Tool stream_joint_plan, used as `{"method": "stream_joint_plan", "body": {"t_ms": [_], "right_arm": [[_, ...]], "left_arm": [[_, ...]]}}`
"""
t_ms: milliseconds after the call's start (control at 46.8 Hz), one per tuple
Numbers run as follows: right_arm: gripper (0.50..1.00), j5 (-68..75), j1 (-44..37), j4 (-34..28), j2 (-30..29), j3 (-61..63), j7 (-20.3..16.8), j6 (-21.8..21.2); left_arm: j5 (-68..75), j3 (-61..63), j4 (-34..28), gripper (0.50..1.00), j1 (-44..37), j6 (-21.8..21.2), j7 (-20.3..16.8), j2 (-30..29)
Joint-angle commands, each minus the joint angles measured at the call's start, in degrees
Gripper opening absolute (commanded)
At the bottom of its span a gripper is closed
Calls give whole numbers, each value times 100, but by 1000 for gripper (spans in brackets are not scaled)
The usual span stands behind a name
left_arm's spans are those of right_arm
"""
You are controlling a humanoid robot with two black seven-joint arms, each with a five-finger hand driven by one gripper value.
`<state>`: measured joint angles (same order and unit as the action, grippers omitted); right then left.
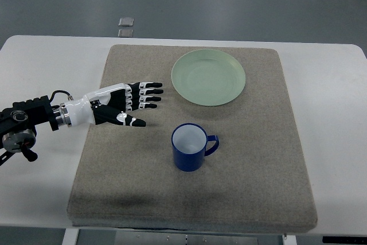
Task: Place cup left of plate with left hand
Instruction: 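Reach the left hand across the mat toward the blue mug, then close the left hand fingers around the blue mug body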
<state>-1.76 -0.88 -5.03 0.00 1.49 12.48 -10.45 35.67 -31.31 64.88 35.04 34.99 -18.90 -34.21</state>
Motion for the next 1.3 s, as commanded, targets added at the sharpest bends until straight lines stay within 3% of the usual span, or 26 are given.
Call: {"method": "stream_joint_plan", "body": {"t_ms": [0,1283], "right_arm": [[932,0,0,2,0,0,0,-1],[932,0,0,2,0,0,0,-1]], "left_arm": [[19,2,156,996,-6,1,0,2],[713,310,816,996,-103,1,18,379]]}}
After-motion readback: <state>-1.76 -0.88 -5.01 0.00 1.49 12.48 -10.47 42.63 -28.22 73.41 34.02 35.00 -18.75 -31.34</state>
